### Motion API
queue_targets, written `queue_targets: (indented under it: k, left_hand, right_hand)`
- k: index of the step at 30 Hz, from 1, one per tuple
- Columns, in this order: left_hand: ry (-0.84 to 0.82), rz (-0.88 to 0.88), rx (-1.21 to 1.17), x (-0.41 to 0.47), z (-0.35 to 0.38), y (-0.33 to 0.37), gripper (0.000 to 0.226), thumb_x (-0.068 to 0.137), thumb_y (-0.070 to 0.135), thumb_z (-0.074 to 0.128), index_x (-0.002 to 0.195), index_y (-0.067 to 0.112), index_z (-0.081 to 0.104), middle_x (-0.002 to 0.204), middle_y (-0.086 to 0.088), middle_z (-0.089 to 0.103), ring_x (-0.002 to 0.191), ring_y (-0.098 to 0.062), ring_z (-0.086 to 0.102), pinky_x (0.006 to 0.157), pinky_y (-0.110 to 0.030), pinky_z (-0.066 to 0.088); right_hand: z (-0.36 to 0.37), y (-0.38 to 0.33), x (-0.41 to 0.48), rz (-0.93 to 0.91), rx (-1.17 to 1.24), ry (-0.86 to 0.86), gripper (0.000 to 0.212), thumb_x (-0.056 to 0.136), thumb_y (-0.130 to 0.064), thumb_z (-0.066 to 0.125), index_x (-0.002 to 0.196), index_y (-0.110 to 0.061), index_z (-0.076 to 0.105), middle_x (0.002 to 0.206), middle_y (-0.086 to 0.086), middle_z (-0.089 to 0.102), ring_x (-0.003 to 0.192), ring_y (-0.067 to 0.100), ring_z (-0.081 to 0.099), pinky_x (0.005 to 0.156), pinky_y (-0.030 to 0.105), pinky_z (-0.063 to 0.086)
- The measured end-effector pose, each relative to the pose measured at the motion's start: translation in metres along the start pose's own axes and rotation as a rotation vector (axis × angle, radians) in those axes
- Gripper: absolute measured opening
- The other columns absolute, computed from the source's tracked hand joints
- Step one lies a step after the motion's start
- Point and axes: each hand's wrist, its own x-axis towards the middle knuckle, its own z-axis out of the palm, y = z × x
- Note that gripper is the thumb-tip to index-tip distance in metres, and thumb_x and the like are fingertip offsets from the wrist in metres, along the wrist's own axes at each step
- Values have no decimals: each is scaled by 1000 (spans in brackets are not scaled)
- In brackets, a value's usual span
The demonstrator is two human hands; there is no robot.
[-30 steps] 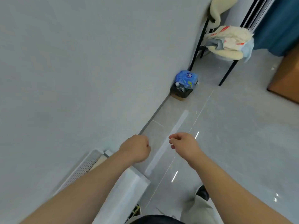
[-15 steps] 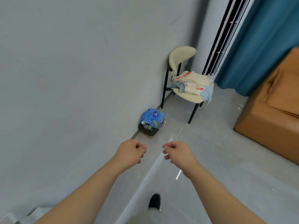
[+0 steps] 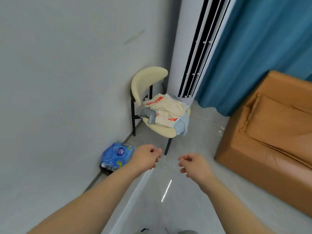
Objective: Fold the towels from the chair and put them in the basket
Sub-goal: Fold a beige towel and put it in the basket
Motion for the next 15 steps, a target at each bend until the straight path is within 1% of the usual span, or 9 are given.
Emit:
queue_targets:
  k: [2,5,7,9,11,13,15]
  left_hand:
    - [16,9,27,47,18,35,30,99,34,55,89,9,68,73,0,66,54,-10,59,53,-22,47]
    - [65,1,24,117,44,76,31,100,33,55,90,7,69,71,3,65,53,-10,58,53,-21,49]
    - [103,-48,-30,153,58,100,31,100,31,55,91,5,69,72,3,65,55,-11,58,52,-20,48]
    - [132,-99,-70,181,69,126,31,100,31,56,91,5,69,74,2,66,56,-12,58,53,-21,48]
    - [167,-132,-94,207,75,149,30,99,32,56,88,8,70,75,-1,67,57,-12,59,56,-23,51]
    - [210,-162,-118,236,78,172,28,99,31,57,87,9,70,74,-1,67,57,-12,59,60,-26,53]
    - [252,-195,-145,266,79,190,27,99,31,57,87,10,69,74,-1,67,57,-13,60,64,-28,54]
  right_hand:
    - [-30,-7,50,-3,2,-12,14,95,-18,55,94,-22,69,93,0,72,80,17,71,65,26,52]
    - [-73,-21,132,-39,-11,-23,13,97,-19,54,94,-23,67,93,0,71,81,16,71,68,26,52]
    - [-103,-34,180,-53,-37,-61,12,98,-21,54,96,-23,66,95,1,70,84,17,70,67,26,52]
    - [-132,-49,222,-40,-83,-118,13,97,-23,54,97,-22,66,96,3,70,86,20,70,71,31,56]
    - [-158,-66,261,-39,-148,-170,16,94,-23,54,97,-15,68,96,9,71,85,24,70,74,37,57]
    - [-178,-85,305,-57,-194,-204,24,91,-19,53,101,-3,66,101,18,69,80,26,68,70,41,55]
    - [-192,-105,347,-81,-223,-238,24,90,-16,52,102,-1,66,103,18,70,77,25,66,67,36,51]
